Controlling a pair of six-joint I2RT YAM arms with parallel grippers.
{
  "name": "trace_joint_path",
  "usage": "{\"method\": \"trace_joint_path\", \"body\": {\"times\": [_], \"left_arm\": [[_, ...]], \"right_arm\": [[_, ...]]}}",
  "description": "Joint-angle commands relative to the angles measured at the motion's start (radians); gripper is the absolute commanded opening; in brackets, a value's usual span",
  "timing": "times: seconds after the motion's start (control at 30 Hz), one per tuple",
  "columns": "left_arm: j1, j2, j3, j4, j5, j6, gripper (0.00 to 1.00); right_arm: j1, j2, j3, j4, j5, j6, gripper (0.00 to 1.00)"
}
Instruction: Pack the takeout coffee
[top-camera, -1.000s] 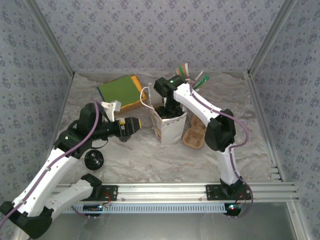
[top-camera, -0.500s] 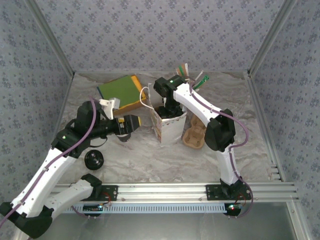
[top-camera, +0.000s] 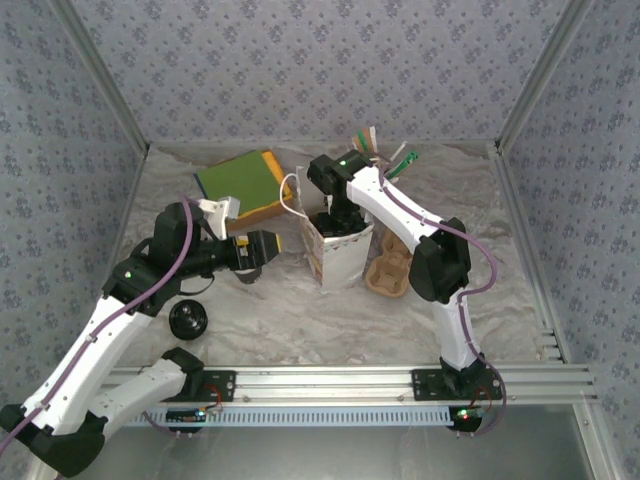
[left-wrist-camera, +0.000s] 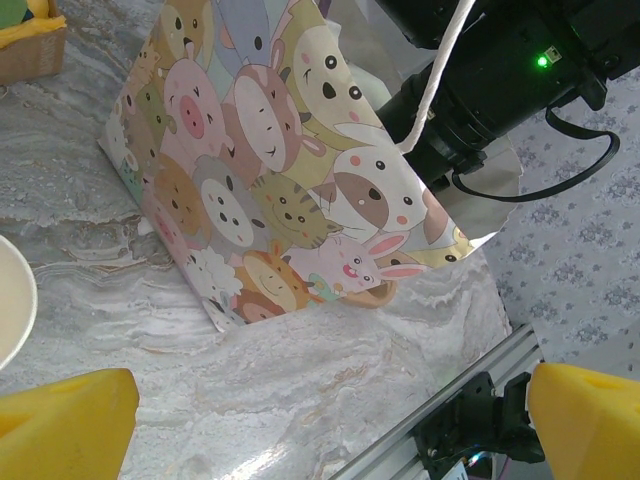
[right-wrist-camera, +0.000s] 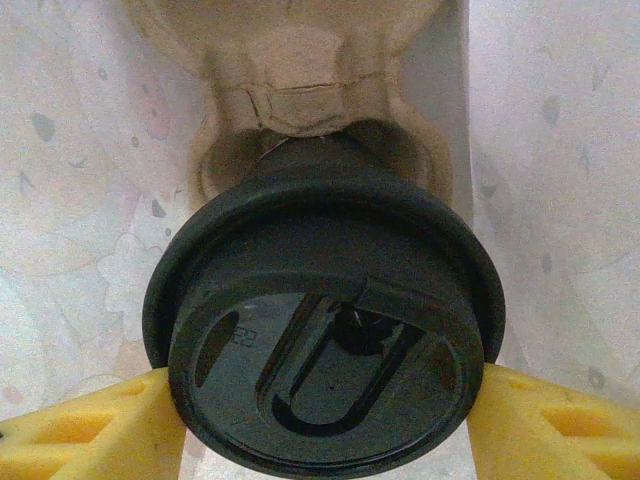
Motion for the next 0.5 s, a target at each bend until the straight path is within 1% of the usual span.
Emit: {"method": "trace_joint_path", "body": {"times": [0.0, 0.07, 0.47], "left_arm": [[-0.008, -0.012, 0.025, 0.004, -0.006, 0.02, 1.0], [-0.007, -0.013, 0.024, -0.023, -0.008, 0.022, 1.0], [-0.008, -0.019, 0.018, -0.023, -0.01, 0.016, 1.0]], "right_arm": [[0.012, 0.033, 0.007, 0.006, -0.01, -0.004, 0.7], [0.012, 0.033, 0.008, 0.006, -0.01, -0.003, 0.71], [0.014, 0.021, 0.016, -0.003, -0.005, 0.002, 0.72]]}}
